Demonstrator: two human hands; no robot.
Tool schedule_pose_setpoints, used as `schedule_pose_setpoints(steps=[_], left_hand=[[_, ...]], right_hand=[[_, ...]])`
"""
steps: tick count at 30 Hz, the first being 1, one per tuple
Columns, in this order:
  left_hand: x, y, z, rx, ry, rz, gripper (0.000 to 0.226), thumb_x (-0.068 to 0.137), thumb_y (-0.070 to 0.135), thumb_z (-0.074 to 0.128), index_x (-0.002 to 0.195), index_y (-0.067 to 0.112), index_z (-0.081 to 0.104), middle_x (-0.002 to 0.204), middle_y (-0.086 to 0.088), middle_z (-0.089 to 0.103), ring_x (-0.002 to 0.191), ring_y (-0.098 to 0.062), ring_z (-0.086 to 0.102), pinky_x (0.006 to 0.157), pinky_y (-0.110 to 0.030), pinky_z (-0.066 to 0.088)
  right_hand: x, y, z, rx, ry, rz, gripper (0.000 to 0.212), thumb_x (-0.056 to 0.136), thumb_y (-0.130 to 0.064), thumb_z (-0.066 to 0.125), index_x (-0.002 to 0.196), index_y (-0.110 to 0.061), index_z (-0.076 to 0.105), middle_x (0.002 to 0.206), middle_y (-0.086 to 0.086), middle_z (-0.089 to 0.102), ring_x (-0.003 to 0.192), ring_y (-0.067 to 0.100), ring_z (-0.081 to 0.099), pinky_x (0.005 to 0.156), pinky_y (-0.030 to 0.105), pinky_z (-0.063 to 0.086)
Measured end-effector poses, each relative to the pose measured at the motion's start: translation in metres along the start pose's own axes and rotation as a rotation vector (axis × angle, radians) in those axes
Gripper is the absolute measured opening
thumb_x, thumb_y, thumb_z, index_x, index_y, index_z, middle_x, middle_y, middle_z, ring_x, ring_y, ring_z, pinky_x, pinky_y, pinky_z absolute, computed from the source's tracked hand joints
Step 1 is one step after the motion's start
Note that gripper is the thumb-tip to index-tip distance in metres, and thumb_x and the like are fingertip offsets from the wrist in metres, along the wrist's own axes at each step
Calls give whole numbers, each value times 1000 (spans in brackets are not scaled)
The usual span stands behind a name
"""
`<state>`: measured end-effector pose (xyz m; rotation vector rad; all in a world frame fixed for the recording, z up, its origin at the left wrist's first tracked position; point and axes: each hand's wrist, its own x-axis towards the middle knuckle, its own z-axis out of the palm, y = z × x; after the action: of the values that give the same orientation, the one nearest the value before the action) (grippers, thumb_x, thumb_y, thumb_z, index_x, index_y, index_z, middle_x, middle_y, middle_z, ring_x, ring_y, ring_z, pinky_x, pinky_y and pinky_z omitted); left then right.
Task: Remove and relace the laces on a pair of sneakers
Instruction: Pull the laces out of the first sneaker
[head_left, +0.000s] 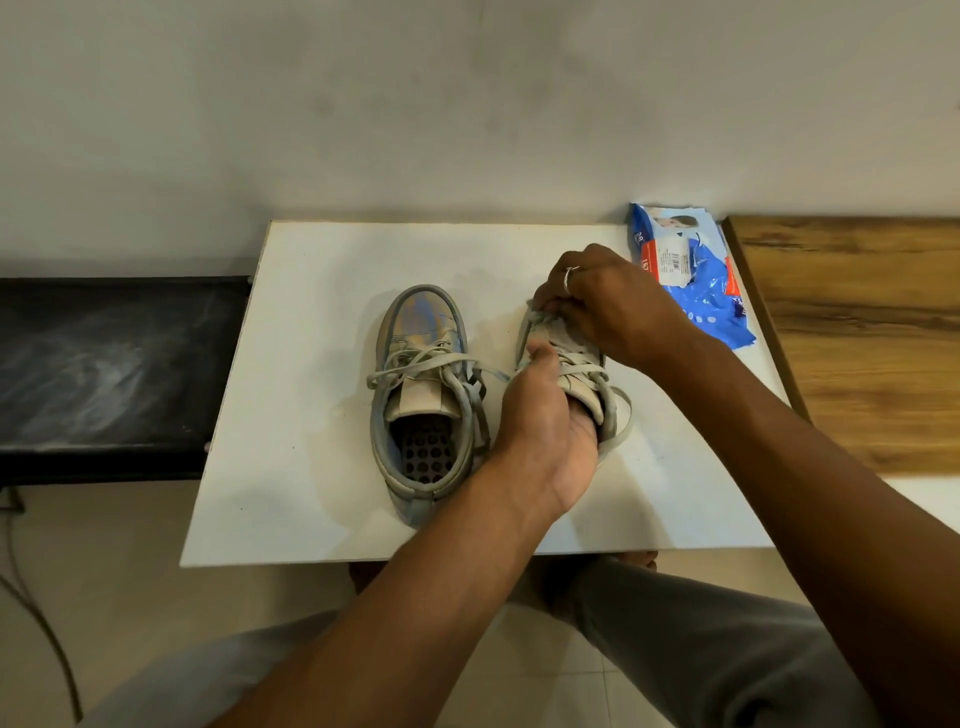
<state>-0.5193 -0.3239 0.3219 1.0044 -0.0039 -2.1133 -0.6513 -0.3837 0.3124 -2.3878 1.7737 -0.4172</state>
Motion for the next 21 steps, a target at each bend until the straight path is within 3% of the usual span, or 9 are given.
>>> schedule_pose_setpoints(steps=[2,5,9,12,16,21], left_hand=[[-3,-5,-2,97,-37,0,31,101,33,46,118,13,64,120,-11,67,109,-22,61,99,-35,47],[-7,-17,-2,337,-57,96,24,92,39,62,107,22,69,113,-6,69,106,-20,62,102,-39,48],[-14,-22,-1,744,-98,275,23,85,47,64,105,35,64,112,13,67,112,-8,58,100,-30,44],[-18,-20,-2,1031,-66,333,37,94,46,55,124,24,61,120,6,64,115,-14,56,105,-34,43],[-23,-18,1,1157,-70,311,45,97,43,52,136,21,51,126,9,57,119,-13,50,102,-27,39],[-21,-27,0,1223,-33,287,51,96,44,53,143,27,43,141,8,49,130,-15,45,110,-34,37]], right_hand=[[-1,5,-6,71,88,103,24,91,-7,61,109,-18,75,105,-1,65,100,18,60,83,31,52],[-8,5,-24,203,184,244,22,92,-5,62,109,-14,74,102,-6,62,94,1,54,82,-1,35],[-19,3,-45,238,258,257,24,93,-11,65,114,-18,73,104,-6,66,95,6,58,84,8,43],[-22,0,-53,207,221,241,27,95,-13,64,121,-21,71,104,-9,61,93,6,54,78,4,38],[-24,-2,-53,145,164,229,27,96,-13,63,120,-22,71,109,-4,63,94,5,52,78,-1,35],[-28,-3,-57,124,113,225,27,94,-6,62,115,-19,72,105,-6,62,94,4,51,78,-4,35]])
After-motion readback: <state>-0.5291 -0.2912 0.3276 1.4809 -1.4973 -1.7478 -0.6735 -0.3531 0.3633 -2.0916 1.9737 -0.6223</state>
